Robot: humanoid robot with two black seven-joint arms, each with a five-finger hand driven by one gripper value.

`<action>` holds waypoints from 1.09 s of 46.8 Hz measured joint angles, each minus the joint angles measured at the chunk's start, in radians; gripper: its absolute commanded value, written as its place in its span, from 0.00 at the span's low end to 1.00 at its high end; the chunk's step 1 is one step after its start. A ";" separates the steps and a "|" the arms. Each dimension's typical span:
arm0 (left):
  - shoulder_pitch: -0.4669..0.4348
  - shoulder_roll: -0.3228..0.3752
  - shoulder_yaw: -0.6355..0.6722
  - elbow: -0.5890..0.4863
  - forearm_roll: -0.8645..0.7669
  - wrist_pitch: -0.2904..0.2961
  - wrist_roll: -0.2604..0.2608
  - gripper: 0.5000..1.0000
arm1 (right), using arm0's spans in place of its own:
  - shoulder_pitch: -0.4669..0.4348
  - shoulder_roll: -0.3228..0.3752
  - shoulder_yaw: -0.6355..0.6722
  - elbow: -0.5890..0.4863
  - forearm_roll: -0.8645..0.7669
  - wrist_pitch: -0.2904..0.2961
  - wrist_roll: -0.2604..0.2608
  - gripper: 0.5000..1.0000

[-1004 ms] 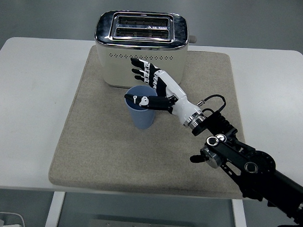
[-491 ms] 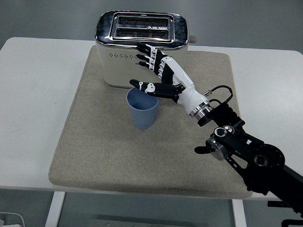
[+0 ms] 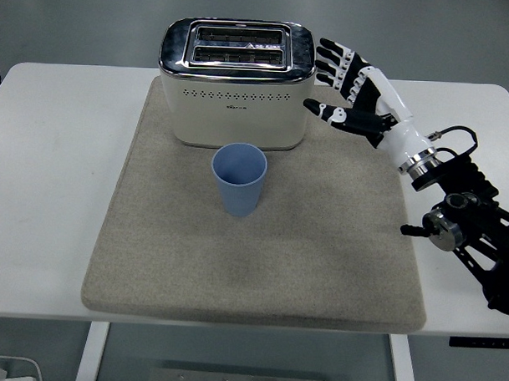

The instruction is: Put the water cup in front of the bread machine

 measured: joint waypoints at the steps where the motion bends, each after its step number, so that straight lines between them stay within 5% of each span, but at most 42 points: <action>1: 0.000 0.000 0.000 0.000 0.000 0.000 0.000 1.00 | 0.000 -0.003 0.003 0.000 0.006 0.002 -0.001 0.85; 7: 0.000 0.000 0.000 0.000 0.000 0.000 0.000 1.00 | -0.002 -0.036 0.007 0.000 0.064 0.017 -0.052 0.85; 16: 0.000 0.000 0.000 0.000 0.000 0.000 0.000 1.00 | 0.008 -0.055 0.007 -0.014 0.242 0.018 -0.330 0.85; 20: 0.000 0.000 0.000 0.000 0.000 0.000 0.000 1.00 | 0.023 -0.062 0.008 -0.020 0.338 0.017 -0.397 0.85; 30: 0.000 0.000 0.000 0.000 0.000 0.000 0.000 1.00 | 0.075 -0.071 0.048 -0.067 0.521 0.013 -0.416 0.85; 51: 0.000 0.000 0.000 0.000 0.000 0.000 0.000 1.00 | 0.088 -0.002 0.109 -0.190 0.540 0.017 -0.389 0.85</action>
